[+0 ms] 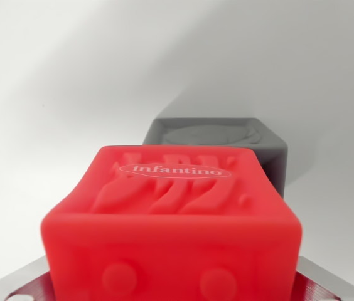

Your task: Destack cube

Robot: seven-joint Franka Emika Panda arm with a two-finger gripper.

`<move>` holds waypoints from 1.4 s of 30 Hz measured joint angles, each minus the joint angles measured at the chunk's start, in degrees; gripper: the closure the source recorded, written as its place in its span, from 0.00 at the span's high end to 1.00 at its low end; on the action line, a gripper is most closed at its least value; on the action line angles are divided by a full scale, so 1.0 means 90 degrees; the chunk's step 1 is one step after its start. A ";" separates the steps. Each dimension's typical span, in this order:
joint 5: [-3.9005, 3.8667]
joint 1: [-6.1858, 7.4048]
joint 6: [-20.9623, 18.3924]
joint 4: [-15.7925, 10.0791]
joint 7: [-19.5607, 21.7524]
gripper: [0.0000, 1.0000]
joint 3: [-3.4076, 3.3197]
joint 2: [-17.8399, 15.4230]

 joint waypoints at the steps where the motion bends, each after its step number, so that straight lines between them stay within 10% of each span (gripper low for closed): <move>1: 0.0000 0.0000 -0.0002 0.0000 0.0001 0.00 0.0000 -0.0002; 14: -0.0087 0.0033 -0.0193 -0.0031 0.0062 0.00 -0.0058 -0.0250; 42: -0.0564 0.0041 -0.1301 -0.0093 0.0399 0.00 -0.0153 -0.1466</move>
